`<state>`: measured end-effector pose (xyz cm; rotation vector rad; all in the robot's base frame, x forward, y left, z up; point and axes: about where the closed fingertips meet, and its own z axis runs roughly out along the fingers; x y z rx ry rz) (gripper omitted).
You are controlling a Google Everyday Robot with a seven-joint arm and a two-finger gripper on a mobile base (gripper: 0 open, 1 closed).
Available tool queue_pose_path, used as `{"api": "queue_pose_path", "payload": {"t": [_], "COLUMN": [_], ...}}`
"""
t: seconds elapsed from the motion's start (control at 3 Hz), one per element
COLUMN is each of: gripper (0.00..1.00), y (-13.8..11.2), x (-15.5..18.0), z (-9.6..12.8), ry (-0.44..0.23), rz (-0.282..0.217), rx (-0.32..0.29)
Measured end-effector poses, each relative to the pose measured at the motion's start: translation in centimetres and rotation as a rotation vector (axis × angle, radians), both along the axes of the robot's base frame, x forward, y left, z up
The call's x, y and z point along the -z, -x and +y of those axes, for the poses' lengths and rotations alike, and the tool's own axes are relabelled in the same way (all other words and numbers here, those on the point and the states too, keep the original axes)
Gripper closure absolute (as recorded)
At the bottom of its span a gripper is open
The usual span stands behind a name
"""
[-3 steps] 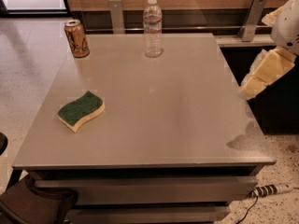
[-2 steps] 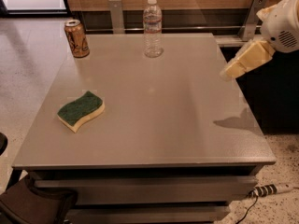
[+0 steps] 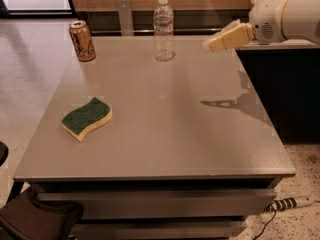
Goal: Move water bottle near sponge
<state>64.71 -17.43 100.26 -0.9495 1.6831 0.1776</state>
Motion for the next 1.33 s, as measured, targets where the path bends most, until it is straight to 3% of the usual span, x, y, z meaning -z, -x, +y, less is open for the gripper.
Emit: {"api": "queue_pose_path", "payload": {"t": [0.33,0.67,1.0,1.33], "gripper": [0.0,0.0,0.0,0.0], "y": [-3.3,-3.3,-5.2,-9.0], "x": [-1.3,-1.3,-0.6,0.8], "z": [2.1,2.1,2.1,2.5], "ry": [-0.126,-0.126,-0.176,-0.276], "rz": [-0.09,-0.09,-0.105,-0.124], "rx": [-0.026,-0.026,-0.029,-0.041]}}
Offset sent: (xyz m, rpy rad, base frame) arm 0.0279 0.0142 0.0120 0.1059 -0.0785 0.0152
